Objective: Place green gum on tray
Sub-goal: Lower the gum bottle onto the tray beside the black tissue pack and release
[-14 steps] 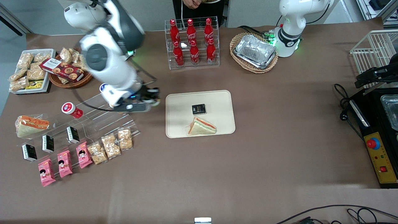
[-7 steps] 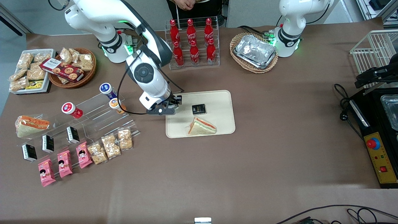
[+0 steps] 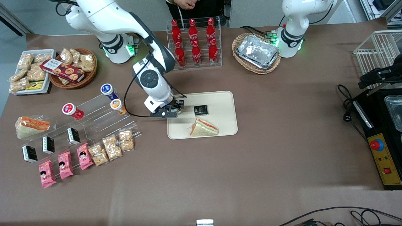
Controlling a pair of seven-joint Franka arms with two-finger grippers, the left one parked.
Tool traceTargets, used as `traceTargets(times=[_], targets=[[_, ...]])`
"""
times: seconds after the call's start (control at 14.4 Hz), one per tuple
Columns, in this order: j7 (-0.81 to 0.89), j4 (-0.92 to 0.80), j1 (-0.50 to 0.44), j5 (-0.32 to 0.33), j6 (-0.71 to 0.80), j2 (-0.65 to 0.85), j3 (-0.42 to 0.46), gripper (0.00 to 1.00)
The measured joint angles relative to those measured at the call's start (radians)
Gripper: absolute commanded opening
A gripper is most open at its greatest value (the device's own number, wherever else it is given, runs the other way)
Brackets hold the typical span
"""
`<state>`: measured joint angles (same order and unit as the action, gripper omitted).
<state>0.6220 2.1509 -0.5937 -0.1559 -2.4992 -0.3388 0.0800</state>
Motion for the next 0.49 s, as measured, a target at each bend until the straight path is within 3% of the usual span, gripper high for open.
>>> traceTargets(times=[0.14, 0.49], targets=[[0.008, 0.001, -0.012, 0.000, -0.012, -0.011, 0.000, 0.48], [0.055, 0.001, -0.038, 0.000, -0.045, -0.036, 0.000, 0.52]])
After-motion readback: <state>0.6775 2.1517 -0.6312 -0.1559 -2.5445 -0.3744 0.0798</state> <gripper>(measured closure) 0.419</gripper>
